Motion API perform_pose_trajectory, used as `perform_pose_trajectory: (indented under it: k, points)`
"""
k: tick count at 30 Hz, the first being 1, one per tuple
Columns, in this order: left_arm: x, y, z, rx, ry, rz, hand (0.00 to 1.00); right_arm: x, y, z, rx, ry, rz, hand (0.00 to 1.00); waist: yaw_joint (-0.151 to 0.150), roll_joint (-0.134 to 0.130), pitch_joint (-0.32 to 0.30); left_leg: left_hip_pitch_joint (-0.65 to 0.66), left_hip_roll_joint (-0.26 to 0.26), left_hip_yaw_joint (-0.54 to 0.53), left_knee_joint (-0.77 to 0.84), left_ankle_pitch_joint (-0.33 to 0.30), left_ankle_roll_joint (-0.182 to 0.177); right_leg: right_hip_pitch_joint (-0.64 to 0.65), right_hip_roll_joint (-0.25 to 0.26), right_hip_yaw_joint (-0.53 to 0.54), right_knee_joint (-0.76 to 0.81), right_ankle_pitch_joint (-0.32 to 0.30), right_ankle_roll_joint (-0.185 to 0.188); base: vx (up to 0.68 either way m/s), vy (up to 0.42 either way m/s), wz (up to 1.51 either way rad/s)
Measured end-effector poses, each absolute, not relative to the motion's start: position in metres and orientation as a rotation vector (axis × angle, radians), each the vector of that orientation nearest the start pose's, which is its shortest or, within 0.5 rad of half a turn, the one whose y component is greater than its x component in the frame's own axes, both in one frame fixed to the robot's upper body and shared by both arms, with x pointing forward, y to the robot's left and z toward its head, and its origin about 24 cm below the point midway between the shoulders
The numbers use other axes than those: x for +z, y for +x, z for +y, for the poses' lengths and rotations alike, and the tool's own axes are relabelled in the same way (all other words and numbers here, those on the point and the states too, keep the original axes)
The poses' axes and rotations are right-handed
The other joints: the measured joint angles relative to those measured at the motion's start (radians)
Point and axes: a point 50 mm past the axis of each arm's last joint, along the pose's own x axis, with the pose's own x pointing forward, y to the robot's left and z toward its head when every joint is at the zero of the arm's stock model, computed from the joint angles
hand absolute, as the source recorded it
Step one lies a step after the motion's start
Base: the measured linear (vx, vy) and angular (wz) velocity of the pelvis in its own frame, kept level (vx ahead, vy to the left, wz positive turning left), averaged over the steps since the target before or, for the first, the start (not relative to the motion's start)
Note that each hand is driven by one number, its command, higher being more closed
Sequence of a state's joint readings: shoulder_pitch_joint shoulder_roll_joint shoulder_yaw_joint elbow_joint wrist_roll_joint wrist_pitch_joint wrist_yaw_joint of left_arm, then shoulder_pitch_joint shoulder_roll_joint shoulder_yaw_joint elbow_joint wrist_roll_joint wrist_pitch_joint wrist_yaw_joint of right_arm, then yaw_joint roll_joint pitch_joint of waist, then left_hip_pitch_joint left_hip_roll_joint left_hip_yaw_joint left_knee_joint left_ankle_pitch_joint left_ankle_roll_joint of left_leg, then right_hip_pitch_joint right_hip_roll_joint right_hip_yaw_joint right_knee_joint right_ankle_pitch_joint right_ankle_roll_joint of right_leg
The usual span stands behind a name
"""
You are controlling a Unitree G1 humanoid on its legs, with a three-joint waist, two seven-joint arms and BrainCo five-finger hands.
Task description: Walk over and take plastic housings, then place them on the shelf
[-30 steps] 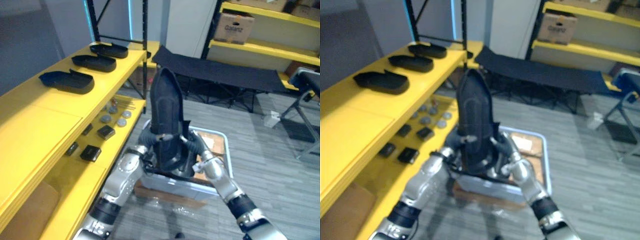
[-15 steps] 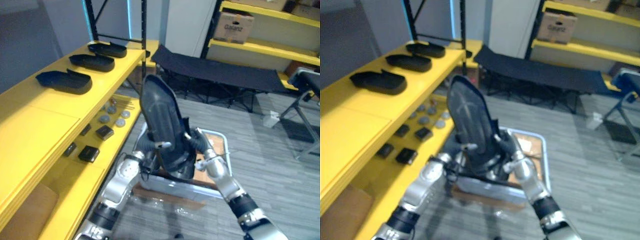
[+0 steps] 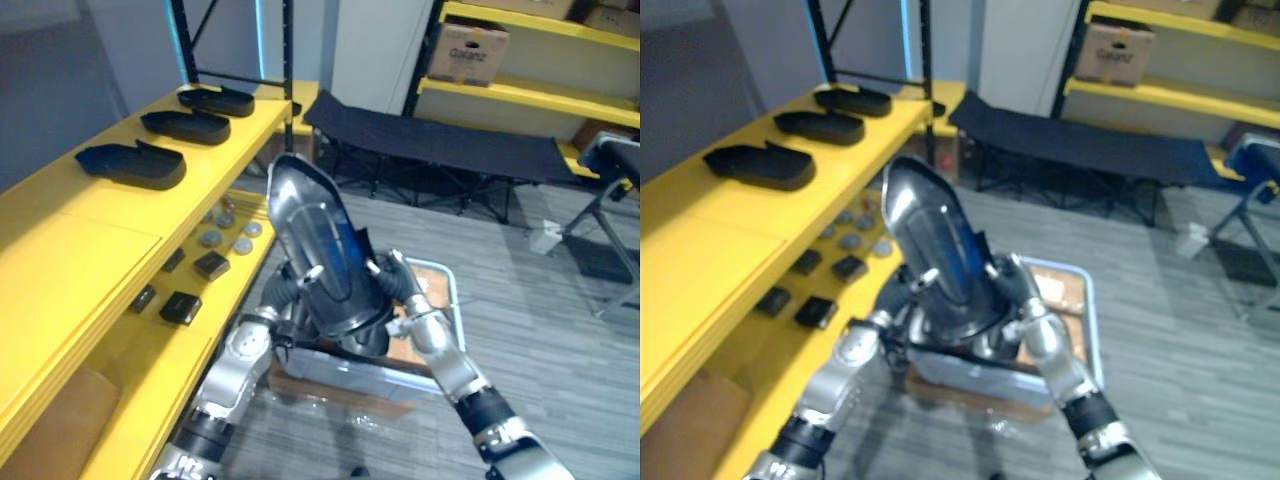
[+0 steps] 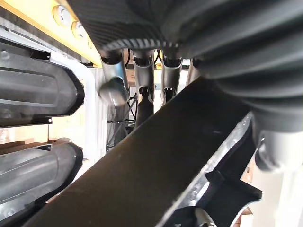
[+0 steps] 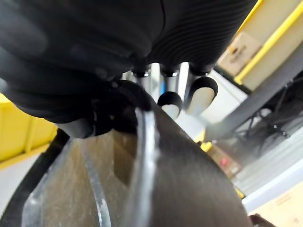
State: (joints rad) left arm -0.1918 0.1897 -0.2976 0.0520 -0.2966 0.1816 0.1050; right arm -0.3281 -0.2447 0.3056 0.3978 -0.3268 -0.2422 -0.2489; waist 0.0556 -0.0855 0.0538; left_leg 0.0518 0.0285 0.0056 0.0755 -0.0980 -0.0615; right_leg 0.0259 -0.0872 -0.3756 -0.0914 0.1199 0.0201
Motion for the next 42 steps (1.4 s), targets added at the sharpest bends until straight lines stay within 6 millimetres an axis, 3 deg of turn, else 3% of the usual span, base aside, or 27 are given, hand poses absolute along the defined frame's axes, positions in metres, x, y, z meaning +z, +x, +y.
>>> perform_pose_trajectory:
  k: [13,19,20,29,30,35,42]
  points:
    - [0.053,0.280,0.105,-0.207,-0.125,0.095,1.00,0.068,0.302,-0.116,0.106,-0.565,-0.341,1.00,-0.002,0.008,0.004,0.019,0.001,0.012,-0.013,0.000,0.000,0.005,0.002,0.016,0.000,-0.002,-0.002,0.00,0.002,-0.03]
    - [0.064,0.281,0.103,-0.120,-0.073,-0.034,1.00,0.079,0.300,-0.112,0.060,-0.519,-0.420,1.00,0.002,0.021,0.013,0.018,0.001,0.015,-0.015,0.000,0.000,0.003,0.005,0.018,0.000,0.000,0.002,0.01,-0.003,-0.01]
    - [0.080,0.274,0.107,-0.015,-0.068,-0.181,1.00,0.100,0.297,-0.102,0.038,-0.438,-0.536,1.00,0.009,0.021,0.013,0.019,0.006,0.027,-0.014,0.000,0.000,0.000,0.011,0.024,0.000,0.001,0.001,0.03,-0.022,-0.08]
    - [0.080,0.269,0.111,0.035,-0.078,-0.216,1.00,0.102,0.295,-0.092,0.064,-0.416,-0.554,1.00,0.020,0.024,0.011,0.019,0.016,0.027,-0.014,-0.003,-0.004,0.000,0.024,0.023,0.000,-0.009,-0.007,-0.01,-0.009,-0.01]
    - [0.080,0.268,0.112,0.039,-0.079,-0.223,1.00,0.103,0.294,-0.091,0.067,-0.413,-0.561,0.00,0.020,0.025,0.010,0.019,0.017,0.027,-0.014,-0.003,-0.004,0.000,0.024,0.023,0.000,-0.009,-0.007,0.00,0.000,0.00]
    - [0.090,0.267,0.117,0.100,-0.074,-0.291,1.00,0.114,0.292,-0.083,0.114,-0.369,-0.637,0.00,0.021,0.036,0.004,0.019,0.018,0.027,-0.014,-0.003,-0.004,-0.001,0.027,0.023,0.000,-0.006,-0.009,0.00,0.000,0.00]
    - [0.087,0.266,0.126,0.186,-0.035,-0.285,1.00,0.128,0.288,-0.079,0.186,-0.238,-0.661,0.00,0.025,0.036,0.003,0.018,0.016,0.029,-0.014,-0.004,-0.005,-0.006,0.032,0.030,0.000,0.000,-0.006,-0.01,0.001,-0.02]
